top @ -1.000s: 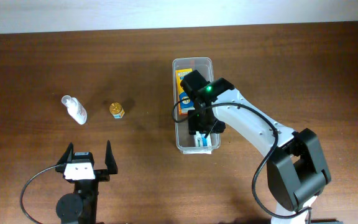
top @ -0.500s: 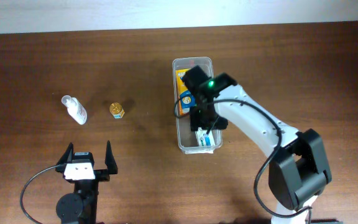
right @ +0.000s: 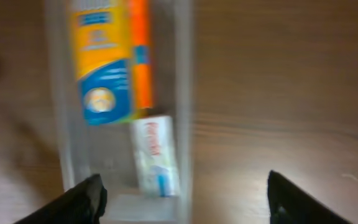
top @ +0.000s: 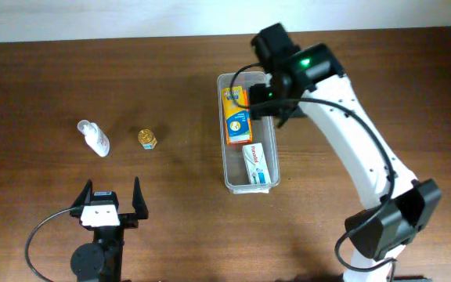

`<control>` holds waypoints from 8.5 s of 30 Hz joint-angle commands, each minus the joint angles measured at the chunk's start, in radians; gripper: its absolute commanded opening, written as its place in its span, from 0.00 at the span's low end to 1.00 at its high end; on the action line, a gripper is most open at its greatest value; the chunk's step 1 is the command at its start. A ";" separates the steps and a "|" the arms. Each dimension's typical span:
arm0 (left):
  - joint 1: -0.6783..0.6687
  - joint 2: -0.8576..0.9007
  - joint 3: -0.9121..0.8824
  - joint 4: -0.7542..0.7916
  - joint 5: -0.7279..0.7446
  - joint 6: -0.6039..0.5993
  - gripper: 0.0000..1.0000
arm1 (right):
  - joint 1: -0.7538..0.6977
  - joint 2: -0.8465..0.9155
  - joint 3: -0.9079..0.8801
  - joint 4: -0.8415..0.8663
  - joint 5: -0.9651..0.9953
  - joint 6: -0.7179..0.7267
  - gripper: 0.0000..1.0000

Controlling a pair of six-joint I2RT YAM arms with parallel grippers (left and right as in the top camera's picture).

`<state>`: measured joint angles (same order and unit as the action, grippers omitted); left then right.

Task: Pack container
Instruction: 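Raise the right gripper and retract it to the right, then move the left gripper forward toward the white squeeze bottle, then lower the left gripper around the white bottle and grasp it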

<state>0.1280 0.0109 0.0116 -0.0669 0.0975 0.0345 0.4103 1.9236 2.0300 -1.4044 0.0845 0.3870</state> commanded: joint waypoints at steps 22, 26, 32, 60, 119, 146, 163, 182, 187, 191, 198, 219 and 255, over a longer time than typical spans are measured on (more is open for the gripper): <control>-0.002 -0.006 -0.003 -0.005 0.000 0.012 0.99 | -0.742 -0.005 0.055 -0.175 0.156 -0.106 0.98; -0.002 -0.006 -0.003 -0.006 0.000 0.012 0.99 | -0.864 -0.004 0.045 -0.114 0.155 -0.087 0.98; -0.002 -0.006 -0.003 -0.005 0.000 0.012 0.99 | -0.940 -0.003 0.025 -0.062 0.155 -0.087 0.98; -0.001 -0.006 -0.003 -0.005 -0.038 0.012 0.99 | -0.948 -0.003 0.025 -0.042 0.126 -0.087 0.98; 0.058 1.653 2.026 -1.307 0.021 0.088 0.99 | -0.948 -0.003 0.025 -0.042 0.126 -0.087 0.98; 0.122 2.061 2.025 -1.387 -0.067 -0.016 0.99 | -0.948 -0.003 0.025 -0.042 0.126 -0.087 0.99; 0.124 2.213 2.023 -1.413 -0.068 -0.003 0.99 | -0.948 -0.003 0.025 -0.042 0.126 -0.087 0.98; 0.152 2.279 2.020 -1.361 -0.059 0.027 0.99 | -0.948 -0.003 0.025 -0.042 0.126 -0.087 0.98; 0.152 2.295 2.019 -1.347 -0.059 0.028 0.99 | -0.948 -0.003 0.025 -0.042 0.126 -0.087 0.98; 0.152 2.299 2.019 -1.337 -0.056 0.035 0.99 | -0.948 -0.003 0.025 -0.042 0.126 -0.087 0.98; 0.152 2.299 2.019 -1.328 -0.056 0.034 0.99 | -0.948 -0.003 0.025 -0.042 0.126 -0.087 0.98; 0.152 2.299 2.019 -1.344 -0.033 0.034 0.68 | -0.948 -0.003 0.025 -0.042 0.126 -0.087 0.98; 0.139 2.298 2.023 -1.412 -0.013 0.034 0.14 | -0.948 -0.003 0.025 -0.042 0.126 -0.087 0.98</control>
<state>0.2752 2.2910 2.0262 -1.4715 0.0628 0.0635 -0.5362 1.9236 2.0586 -1.4494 0.2085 0.2882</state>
